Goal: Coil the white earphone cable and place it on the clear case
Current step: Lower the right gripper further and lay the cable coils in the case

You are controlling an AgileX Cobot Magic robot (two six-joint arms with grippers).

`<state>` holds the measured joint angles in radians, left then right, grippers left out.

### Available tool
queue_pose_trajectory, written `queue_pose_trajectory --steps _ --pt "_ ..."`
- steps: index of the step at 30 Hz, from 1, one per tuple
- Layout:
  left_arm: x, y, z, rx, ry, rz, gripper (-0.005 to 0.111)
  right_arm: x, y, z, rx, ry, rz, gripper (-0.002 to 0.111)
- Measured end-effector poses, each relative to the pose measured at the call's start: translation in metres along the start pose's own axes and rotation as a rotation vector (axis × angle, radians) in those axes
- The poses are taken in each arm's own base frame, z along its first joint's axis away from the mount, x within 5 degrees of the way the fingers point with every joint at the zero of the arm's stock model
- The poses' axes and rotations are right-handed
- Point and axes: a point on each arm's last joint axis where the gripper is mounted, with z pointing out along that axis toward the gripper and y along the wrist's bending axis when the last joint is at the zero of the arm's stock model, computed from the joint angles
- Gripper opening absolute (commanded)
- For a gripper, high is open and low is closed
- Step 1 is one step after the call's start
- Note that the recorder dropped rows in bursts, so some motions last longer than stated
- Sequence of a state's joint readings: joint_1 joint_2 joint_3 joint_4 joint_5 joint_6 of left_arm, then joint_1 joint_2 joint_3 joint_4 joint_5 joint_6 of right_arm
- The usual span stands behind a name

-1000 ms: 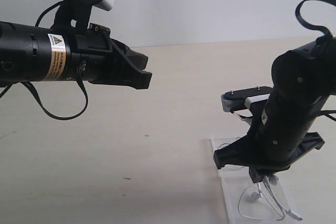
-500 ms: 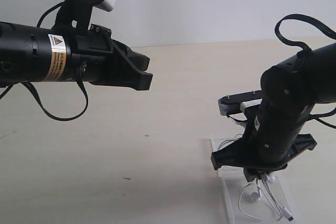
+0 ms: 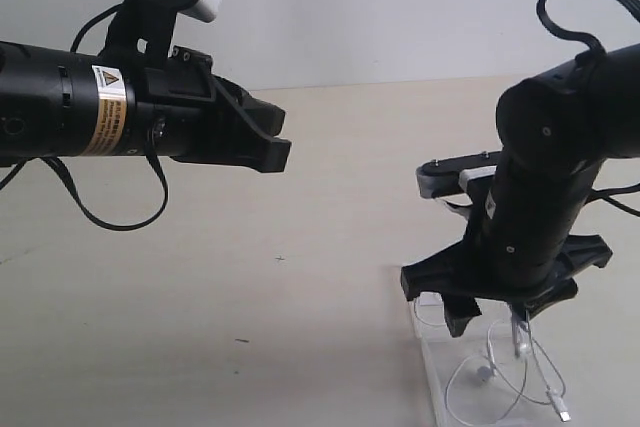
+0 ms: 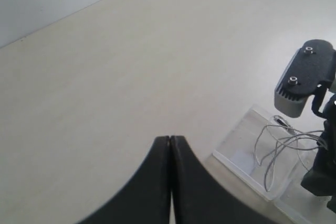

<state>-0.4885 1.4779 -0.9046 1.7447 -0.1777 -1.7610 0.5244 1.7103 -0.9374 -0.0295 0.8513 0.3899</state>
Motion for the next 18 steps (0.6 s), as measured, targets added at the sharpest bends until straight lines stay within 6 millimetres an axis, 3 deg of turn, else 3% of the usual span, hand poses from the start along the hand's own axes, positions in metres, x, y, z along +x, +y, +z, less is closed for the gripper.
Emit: queue_pose_trajectory --steps 18 --pt "0.0 0.0 0.0 0.0 0.0 0.0 0.0 0.006 0.002 -0.016 0.021 0.175 0.03 0.061"
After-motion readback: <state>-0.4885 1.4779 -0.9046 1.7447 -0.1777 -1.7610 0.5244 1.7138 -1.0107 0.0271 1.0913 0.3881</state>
